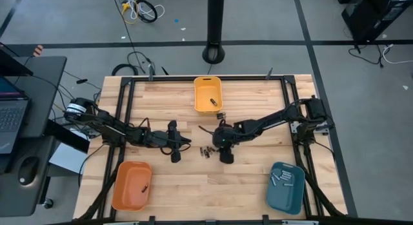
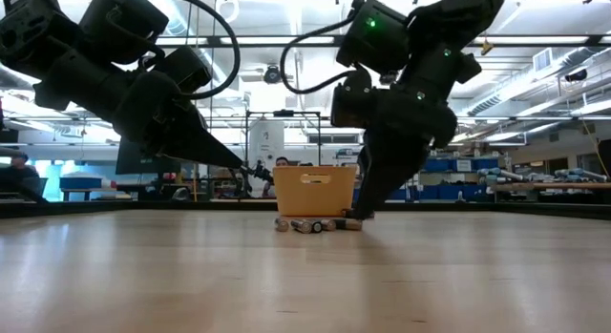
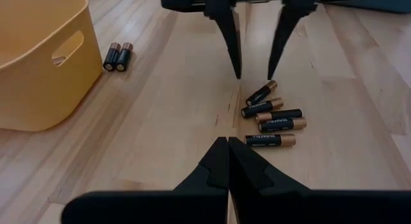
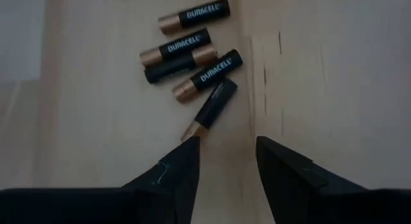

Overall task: Sort batteries
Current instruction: Put the small black battery into the orange bin

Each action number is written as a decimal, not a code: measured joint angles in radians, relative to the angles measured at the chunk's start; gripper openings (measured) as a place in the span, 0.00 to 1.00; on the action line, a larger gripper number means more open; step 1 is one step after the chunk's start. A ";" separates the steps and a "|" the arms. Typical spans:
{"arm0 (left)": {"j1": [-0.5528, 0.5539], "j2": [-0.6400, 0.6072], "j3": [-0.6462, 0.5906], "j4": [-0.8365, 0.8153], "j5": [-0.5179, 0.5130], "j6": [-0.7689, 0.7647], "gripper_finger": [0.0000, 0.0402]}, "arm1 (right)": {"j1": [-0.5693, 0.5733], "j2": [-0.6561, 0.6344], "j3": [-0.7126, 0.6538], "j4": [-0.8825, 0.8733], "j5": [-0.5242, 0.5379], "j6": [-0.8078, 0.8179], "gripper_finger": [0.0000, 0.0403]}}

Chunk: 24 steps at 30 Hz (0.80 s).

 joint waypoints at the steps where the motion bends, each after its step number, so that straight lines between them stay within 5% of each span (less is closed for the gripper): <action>1: 0.000 0.000 0.000 0.000 0.000 0.000 0.01 | 0.007 0.000 0.002 0.003 0.000 0.016 0.41; 13: 0.000 0.000 0.000 0.000 0.000 0.000 0.01 | 0.069 0.007 -0.013 0.054 0.160 0.167 0.46; 24: 0.000 0.000 0.000 0.006 0.000 0.000 0.01 | 0.097 0.007 -0.067 0.169 0.135 0.222 0.39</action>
